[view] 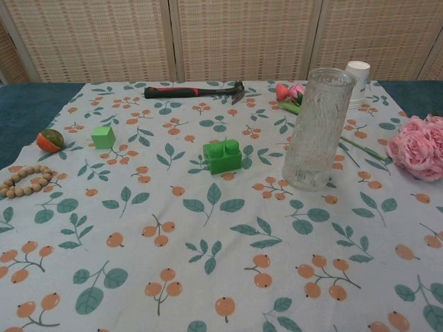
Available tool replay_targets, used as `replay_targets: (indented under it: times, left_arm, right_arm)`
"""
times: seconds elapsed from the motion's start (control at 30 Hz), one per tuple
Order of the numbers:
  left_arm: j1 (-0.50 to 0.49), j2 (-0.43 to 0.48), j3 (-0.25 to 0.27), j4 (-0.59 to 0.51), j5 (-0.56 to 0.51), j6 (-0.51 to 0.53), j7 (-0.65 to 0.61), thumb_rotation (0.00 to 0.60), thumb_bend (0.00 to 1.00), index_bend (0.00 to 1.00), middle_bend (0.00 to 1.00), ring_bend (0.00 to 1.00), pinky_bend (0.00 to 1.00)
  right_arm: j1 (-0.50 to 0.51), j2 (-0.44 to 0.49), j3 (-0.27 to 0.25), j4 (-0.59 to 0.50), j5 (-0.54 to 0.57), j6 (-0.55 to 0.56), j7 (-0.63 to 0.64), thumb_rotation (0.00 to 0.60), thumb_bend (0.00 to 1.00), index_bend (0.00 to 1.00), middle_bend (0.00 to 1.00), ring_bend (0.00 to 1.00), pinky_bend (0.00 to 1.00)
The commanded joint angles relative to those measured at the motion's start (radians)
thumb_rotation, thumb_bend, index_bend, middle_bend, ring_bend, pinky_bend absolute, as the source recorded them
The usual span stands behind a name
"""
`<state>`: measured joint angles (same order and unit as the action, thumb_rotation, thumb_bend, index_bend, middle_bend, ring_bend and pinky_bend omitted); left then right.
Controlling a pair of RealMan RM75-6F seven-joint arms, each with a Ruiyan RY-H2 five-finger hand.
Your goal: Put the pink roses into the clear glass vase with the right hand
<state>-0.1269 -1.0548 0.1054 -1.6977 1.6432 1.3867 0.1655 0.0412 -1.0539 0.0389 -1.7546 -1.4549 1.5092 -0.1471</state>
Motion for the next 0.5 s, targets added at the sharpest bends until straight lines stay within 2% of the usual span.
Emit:
replay_targets:
  times: [0.03,0.13,0.3,0.5]
  left_arm:
    - [0.001,0.0,-0.001,0.001,0.005,0.004,0.0,0.6,0.33,0.24,0.3,0.31,0.43]
    - [0.007,-0.004,-0.007,0.0,0.011,0.024,0.001,0.6,0.33,0.21,0.27,0.27,0.39]
    - [0.015,-0.009,-0.018,-0.002,0.018,0.055,-0.016,0.6,0.33,0.11,0.14,0.14,0.3]
    - [0.017,-0.006,-0.02,0.01,0.022,0.062,-0.053,0.6,0.33,0.03,0.03,0.08,0.29]
  right_arm:
    - [0.001,-0.006,-0.002,0.006,-0.009,-0.001,0.0,0.6,0.04,0.02,0.08,0.04,0.11]
    - [0.002,-0.01,-0.006,0.011,-0.016,-0.008,0.001,0.6,0.04,0.02,0.08,0.04,0.11]
    - [0.004,-0.015,-0.002,0.014,-0.014,-0.015,-0.002,0.6,0.04,0.02,0.08,0.04,0.11]
    - [0.021,-0.056,0.025,0.051,-0.005,-0.015,-0.024,0.6,0.04,0.02,0.07,0.05,0.12]
